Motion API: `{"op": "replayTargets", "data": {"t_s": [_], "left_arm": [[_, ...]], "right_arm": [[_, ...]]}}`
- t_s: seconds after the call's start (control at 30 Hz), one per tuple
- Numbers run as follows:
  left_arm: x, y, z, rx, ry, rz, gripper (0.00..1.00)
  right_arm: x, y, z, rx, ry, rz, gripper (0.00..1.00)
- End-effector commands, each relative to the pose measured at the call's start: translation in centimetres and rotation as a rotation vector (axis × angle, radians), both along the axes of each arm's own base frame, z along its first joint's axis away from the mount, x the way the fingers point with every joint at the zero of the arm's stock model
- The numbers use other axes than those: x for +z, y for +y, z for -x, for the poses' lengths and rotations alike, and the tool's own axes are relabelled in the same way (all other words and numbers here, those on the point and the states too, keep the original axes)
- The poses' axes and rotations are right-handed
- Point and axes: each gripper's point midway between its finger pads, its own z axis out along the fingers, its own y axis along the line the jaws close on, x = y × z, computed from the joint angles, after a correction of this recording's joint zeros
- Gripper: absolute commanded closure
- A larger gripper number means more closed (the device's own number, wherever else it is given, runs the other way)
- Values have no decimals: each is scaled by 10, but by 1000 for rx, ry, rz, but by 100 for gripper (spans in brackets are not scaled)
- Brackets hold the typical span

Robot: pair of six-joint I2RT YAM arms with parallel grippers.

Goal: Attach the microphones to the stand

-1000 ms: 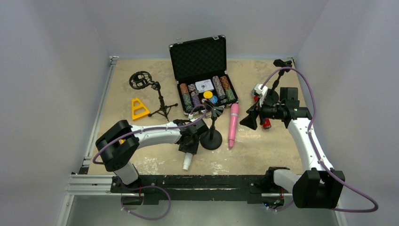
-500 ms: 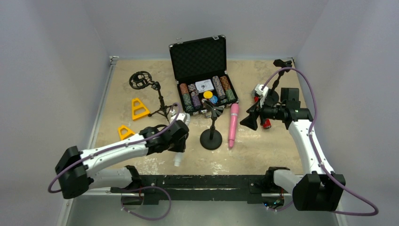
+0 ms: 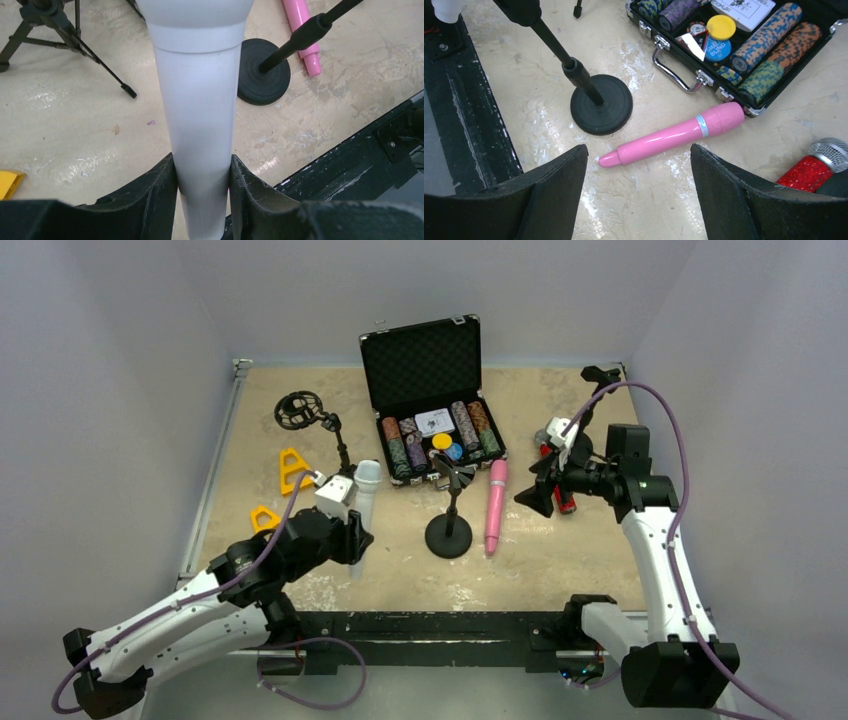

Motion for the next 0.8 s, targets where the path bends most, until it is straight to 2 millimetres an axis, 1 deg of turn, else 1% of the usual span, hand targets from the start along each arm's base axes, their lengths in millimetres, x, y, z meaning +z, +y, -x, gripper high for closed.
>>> {"op": "replayTargets", "data": {"t_s": [0.0,0.07,0.17,0.27,0.4,0.5,0.63,0.67,0.77], "left_arm": [[26,-2,-5,-112,-177,11,100],[38,-5,-3,-173,-256,31,100],[58,-12,3,-266,-375,79,100],[70,-14,9,-327,-454,107,100],[68,-21,14,-382,-475,119,100],[67,-31,18,-430,-481,148,100],[74,-42,23,-485,-516,183,100],[77,-43,23,-491,-529,186,100],[83,-46,23,-513,-556,184,100]], "right_arm": [[28,-2,6,14,-94,39,21],[33,-4,9,17,-110,49,21],[39,0,17,62,-127,46,21],[39,4,27,120,-115,45,21],[42,9,39,185,-121,36,21],[47,12,43,205,-152,33,20],[51,13,44,226,-178,37,20],[52,18,49,258,-178,34,20],[56,24,54,305,-173,26,19]]}}
